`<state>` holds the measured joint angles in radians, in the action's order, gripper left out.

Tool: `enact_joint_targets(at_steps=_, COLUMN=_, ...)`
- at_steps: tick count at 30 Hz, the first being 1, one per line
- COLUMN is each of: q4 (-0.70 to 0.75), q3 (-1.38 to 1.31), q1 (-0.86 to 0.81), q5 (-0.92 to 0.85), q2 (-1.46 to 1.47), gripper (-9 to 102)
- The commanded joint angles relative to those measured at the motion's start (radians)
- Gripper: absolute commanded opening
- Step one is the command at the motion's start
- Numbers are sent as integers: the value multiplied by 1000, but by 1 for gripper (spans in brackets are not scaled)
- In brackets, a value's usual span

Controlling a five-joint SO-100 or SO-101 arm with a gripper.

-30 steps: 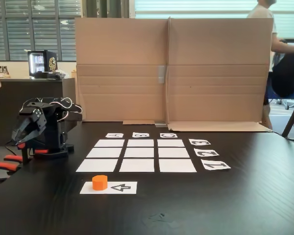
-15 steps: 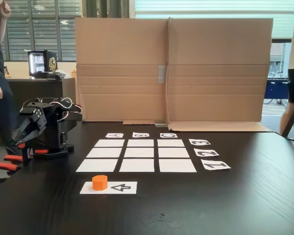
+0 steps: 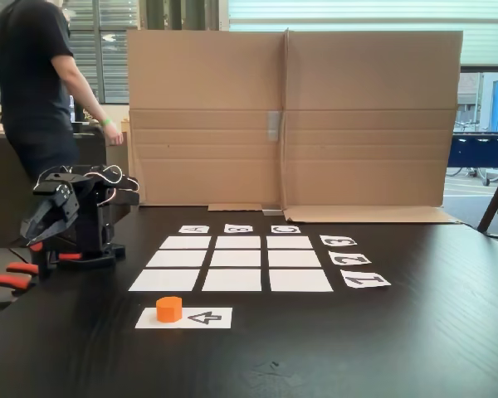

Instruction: Pick up the round, orange token and place it in the grid on square B3.

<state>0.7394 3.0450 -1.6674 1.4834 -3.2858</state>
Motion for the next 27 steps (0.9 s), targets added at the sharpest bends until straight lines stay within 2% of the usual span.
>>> enact_joint_targets(at_steps=1, q4=-26, q3=-75, q1=20, q5=-37, q2=100, gripper=-1)
enact_joint_targets(at_steps=7, q4=37, q3=-236, q1=64, q5=-71, q2=282, gripper=-1)
enact_joint_targets(at_steps=22, q4=422, q3=-819, q1=198, q5=-147, q2=802, gripper=-1)
enact_joint_targets(at_steps=27, q4=560, q3=-1034, q1=222, q5=-147, q2=986, gripper=6)
